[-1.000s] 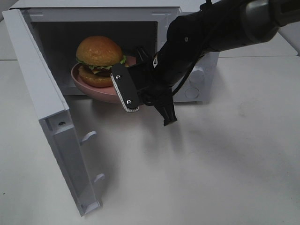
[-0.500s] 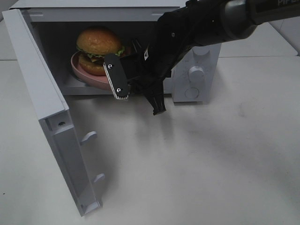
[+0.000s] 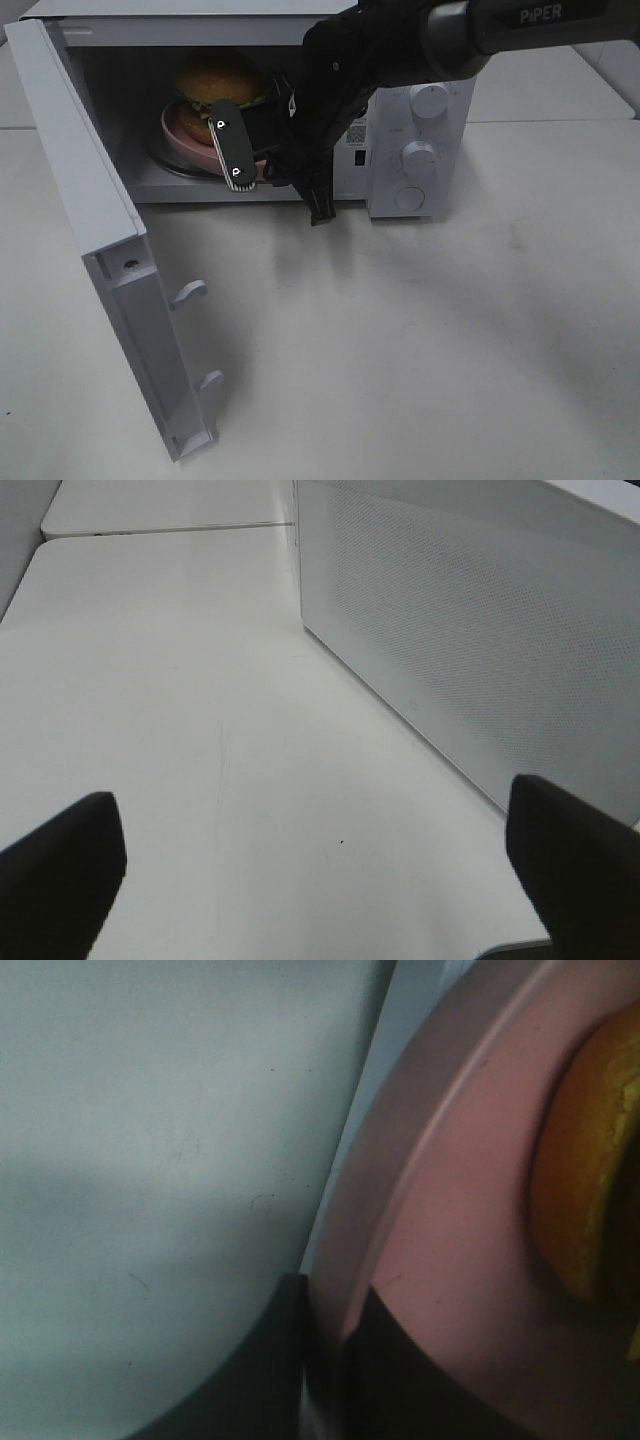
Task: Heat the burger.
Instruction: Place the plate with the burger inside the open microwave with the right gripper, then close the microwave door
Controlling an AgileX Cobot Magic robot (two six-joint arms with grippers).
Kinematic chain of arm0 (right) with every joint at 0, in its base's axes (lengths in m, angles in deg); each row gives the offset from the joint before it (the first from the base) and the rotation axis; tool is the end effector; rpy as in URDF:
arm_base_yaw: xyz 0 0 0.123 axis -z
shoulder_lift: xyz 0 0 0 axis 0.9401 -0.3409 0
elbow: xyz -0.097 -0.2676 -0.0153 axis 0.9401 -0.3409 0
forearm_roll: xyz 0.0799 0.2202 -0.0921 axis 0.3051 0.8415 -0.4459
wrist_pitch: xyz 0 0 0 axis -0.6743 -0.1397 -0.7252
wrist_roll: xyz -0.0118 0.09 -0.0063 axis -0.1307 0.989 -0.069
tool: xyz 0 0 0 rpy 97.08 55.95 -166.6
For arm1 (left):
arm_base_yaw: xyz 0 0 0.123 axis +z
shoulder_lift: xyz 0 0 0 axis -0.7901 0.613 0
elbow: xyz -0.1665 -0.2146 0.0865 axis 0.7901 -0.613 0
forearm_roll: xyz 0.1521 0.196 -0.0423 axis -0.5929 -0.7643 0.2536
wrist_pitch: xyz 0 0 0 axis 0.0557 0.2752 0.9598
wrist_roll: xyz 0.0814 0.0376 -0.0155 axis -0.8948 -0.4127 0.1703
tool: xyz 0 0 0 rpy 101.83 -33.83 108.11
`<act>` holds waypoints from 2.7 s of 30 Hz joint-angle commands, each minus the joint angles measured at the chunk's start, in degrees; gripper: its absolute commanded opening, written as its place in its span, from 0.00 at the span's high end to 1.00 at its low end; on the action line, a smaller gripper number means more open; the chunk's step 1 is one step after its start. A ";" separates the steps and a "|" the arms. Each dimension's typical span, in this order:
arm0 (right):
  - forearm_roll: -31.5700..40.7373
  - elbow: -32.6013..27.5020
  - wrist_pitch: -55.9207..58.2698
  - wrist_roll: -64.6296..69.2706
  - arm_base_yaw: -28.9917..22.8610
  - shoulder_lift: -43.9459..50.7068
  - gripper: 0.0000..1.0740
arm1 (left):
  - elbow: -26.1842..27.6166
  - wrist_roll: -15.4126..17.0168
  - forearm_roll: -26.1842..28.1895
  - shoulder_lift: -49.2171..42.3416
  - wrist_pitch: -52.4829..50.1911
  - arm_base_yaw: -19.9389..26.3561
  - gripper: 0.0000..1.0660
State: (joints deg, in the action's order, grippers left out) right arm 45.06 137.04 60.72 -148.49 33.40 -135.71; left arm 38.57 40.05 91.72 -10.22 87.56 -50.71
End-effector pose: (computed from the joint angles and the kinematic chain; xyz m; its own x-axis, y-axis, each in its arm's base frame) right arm 0.3940 0.2853 0.1755 0.3953 -0.9133 -0.0984 -0.7393 -0.2528 -0.6241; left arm -0.0060 -0.0124 0.2792 -0.4315 0.0410 -0.9012 0.1178 0.9930 -0.0113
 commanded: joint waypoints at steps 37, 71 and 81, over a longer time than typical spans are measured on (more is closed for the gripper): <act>-0.80 7.39 -0.40 -2.41 0.63 -4.64 0.49 | -0.23 0.17 0.06 -1.38 -0.80 0.06 0.08; 0.52 -15.87 -9.45 7.56 0.63 12.43 0.25 | -0.23 0.17 0.06 -1.38 -0.80 0.06 0.08; 0.57 -23.61 -8.88 10.03 0.63 19.42 0.25 | -0.23 0.17 0.06 -1.38 -0.80 0.06 0.08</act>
State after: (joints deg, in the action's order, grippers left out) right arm 45.51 115.27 51.50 -139.20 33.86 -118.75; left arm 38.57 40.05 91.72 -10.22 87.56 -50.71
